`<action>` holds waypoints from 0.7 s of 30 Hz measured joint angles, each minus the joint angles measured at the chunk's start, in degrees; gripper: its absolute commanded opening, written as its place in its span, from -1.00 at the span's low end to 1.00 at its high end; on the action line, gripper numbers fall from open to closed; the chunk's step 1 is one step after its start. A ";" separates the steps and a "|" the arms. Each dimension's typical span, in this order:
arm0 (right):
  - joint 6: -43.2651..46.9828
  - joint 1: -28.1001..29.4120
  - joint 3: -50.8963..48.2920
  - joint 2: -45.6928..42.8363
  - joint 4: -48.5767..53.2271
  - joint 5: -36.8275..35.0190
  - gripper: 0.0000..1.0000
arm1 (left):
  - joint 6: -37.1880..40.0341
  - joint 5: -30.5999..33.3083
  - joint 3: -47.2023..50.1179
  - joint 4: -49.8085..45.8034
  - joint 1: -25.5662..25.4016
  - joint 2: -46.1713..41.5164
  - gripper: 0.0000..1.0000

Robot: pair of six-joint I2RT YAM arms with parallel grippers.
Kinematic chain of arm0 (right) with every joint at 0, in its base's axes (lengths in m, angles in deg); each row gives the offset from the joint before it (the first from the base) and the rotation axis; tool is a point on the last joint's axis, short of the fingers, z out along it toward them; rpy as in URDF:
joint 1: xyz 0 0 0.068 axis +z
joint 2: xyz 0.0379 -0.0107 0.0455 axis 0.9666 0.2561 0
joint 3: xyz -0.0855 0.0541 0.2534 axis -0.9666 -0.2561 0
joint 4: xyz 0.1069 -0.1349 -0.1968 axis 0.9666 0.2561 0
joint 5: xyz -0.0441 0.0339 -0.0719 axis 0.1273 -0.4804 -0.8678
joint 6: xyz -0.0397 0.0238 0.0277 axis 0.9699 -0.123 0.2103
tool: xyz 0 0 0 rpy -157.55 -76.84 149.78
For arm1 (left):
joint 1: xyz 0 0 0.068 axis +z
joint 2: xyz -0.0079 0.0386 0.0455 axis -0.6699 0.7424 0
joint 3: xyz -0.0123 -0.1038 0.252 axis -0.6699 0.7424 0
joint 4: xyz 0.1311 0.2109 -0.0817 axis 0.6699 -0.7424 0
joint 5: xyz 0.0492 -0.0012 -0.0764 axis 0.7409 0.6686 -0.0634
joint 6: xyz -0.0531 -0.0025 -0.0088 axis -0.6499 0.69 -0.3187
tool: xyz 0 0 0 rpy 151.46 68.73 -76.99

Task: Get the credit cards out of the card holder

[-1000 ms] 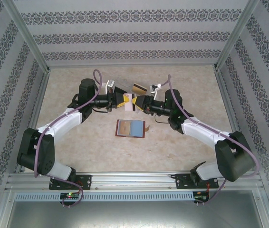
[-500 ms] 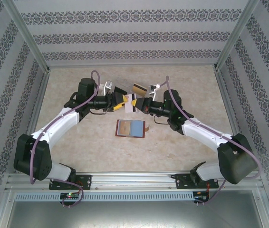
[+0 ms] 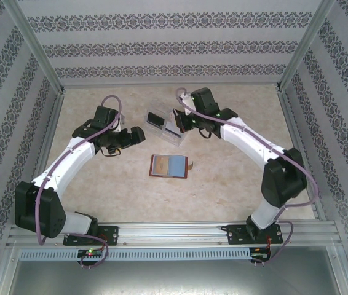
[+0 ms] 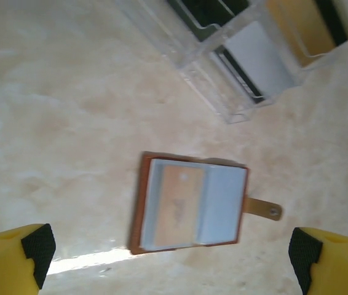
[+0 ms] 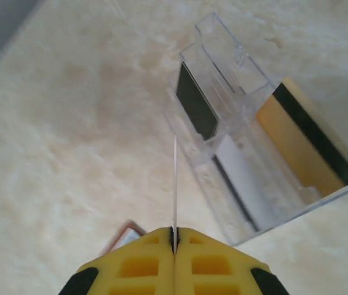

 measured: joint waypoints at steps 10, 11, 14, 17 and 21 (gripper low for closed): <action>20.46 1.31 17.14 13.75 14.53 -4.85 -1.00 | 2.54 3.50 0.00 -1.53 0.74 0.07 0.99; 21.29 1.31 17.66 14.67 15.17 -5.25 -1.00 | 2.58 3.45 0.00 -1.53 0.79 0.13 0.99; 23.43 1.29 19.26 17.40 16.83 -6.25 -1.00 | 2.78 3.21 0.00 -1.53 1.07 0.70 0.99; 24.94 1.27 21.11 20.02 17.97 -7.13 -1.00 | 2.80 2.80 0.00 -1.53 1.14 1.36 0.99; 26.58 1.18 23.37 22.38 18.86 -7.69 -1.00 | 2.80 2.58 0.00 -1.55 1.40 1.68 0.99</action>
